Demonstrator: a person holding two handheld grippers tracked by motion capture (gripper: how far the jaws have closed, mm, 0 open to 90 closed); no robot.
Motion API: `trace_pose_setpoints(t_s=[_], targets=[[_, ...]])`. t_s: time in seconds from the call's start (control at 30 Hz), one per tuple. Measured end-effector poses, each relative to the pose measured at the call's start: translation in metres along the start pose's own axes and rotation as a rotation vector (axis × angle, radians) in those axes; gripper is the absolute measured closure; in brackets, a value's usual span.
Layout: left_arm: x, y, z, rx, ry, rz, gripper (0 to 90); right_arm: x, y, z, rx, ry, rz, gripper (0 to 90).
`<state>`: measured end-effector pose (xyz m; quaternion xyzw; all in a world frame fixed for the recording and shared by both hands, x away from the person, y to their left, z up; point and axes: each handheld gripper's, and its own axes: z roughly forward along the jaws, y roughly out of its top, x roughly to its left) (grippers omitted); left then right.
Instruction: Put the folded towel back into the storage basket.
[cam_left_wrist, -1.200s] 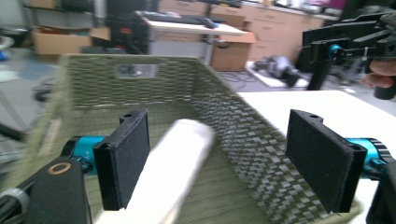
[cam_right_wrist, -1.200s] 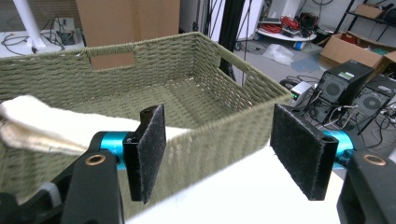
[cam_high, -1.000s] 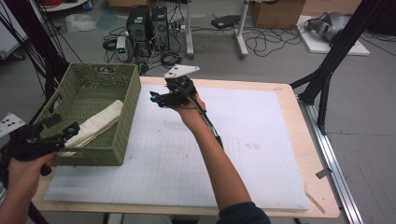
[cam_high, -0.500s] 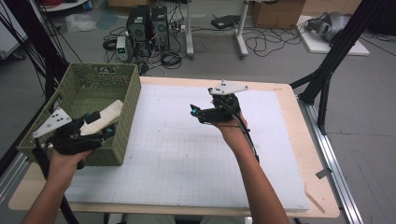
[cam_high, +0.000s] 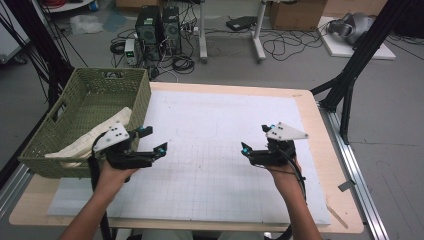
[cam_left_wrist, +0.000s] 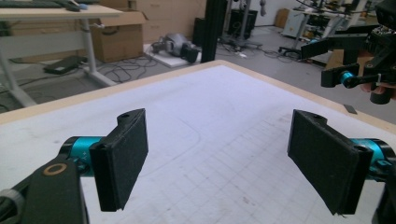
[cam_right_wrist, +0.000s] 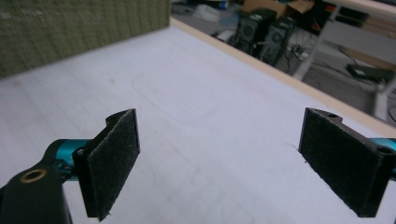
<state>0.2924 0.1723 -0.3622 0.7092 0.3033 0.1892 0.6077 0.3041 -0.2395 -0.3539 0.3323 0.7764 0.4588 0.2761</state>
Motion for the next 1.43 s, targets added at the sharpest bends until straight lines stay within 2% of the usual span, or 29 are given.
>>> trace_pose_setpoints(t_s=[0.17,0.27,0.37,0.47,0.6,0.87,1.43], targets=[[-0.011,-0.008,0.016,0.019,-0.013,0.026,22.3,-0.005,-0.029,-0.018,0.001,-0.032,0.039,11.7],[-0.015,-0.012,0.019,0.015,-0.017,0.030,22.7,-0.005,-0.045,-0.025,0.016,-0.047,0.062,11.7],[-0.018,-0.019,0.020,0.008,-0.027,0.025,23.0,-0.002,-0.055,-0.029,0.028,-0.060,0.065,11.7],[-0.018,-0.028,0.021,0.025,-0.028,0.018,22.9,0.002,-0.062,-0.031,0.028,-0.070,0.073,11.7],[-0.017,-0.037,0.020,0.036,-0.023,0.013,22.9,0.004,-0.063,-0.030,0.042,-0.076,0.057,11.7],[-0.019,-0.048,0.020,0.068,-0.024,0.022,23.0,0.006,-0.070,-0.026,0.060,-0.070,0.059,11.6],[-0.017,-0.052,0.022,0.088,-0.013,0.013,22.9,0.004,-0.072,-0.026,0.039,-0.076,0.068,11.7]])
